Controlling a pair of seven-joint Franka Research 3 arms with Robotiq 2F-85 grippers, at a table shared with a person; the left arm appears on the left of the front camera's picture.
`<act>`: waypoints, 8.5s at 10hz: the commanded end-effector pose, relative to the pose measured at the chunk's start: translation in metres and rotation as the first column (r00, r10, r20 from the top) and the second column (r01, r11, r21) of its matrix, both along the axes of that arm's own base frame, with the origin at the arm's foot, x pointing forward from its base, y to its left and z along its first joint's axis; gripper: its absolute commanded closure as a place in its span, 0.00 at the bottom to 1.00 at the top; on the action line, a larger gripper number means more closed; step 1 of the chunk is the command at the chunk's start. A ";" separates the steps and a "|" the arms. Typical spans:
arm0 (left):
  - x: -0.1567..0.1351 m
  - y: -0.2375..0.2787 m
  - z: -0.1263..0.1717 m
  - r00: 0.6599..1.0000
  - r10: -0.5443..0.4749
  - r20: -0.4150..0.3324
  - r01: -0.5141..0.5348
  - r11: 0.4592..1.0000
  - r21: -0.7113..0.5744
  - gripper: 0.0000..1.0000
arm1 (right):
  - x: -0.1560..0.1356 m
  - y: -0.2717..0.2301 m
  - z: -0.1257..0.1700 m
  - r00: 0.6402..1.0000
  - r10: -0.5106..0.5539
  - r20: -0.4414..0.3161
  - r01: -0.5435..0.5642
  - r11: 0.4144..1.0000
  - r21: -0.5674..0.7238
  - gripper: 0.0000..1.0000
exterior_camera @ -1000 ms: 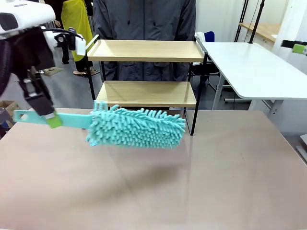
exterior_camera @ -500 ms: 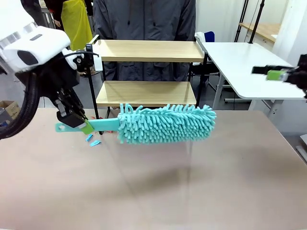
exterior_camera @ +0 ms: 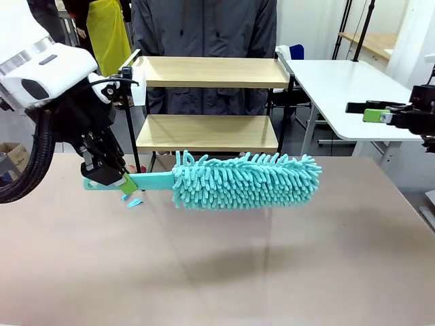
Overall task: Clean the shelf.
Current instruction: Hand the Duster back to the human.
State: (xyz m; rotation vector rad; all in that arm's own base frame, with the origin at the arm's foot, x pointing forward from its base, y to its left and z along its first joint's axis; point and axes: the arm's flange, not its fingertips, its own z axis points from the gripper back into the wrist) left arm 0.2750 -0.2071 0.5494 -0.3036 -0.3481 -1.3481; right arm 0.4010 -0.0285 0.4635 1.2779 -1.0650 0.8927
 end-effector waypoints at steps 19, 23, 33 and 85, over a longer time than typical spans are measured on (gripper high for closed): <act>0.000 -0.002 0.001 1.000 0.021 0.004 -0.021 1.000 -0.003 0.87 | -0.100 0.143 -0.114 0.979 0.180 0.093 -0.191 0.975 0.116 0.00; 0.000 -0.002 0.001 1.000 0.021 0.004 -0.021 1.000 -0.003 0.87 | -0.108 0.168 -0.118 0.967 0.241 0.077 -0.248 0.965 0.085 0.00; 0.000 -0.002 0.001 1.000 0.021 0.004 -0.021 1.000 -0.003 0.87 | -0.103 0.168 -0.121 0.954 0.283 0.096 -0.281 0.959 -0.035 1.00; -0.020 0.231 0.013 0.987 0.155 -0.041 -0.152 0.832 -0.533 0.00 | -0.036 -0.090 -0.026 0.376 -0.902 0.212 0.896 0.295 -0.332 0.83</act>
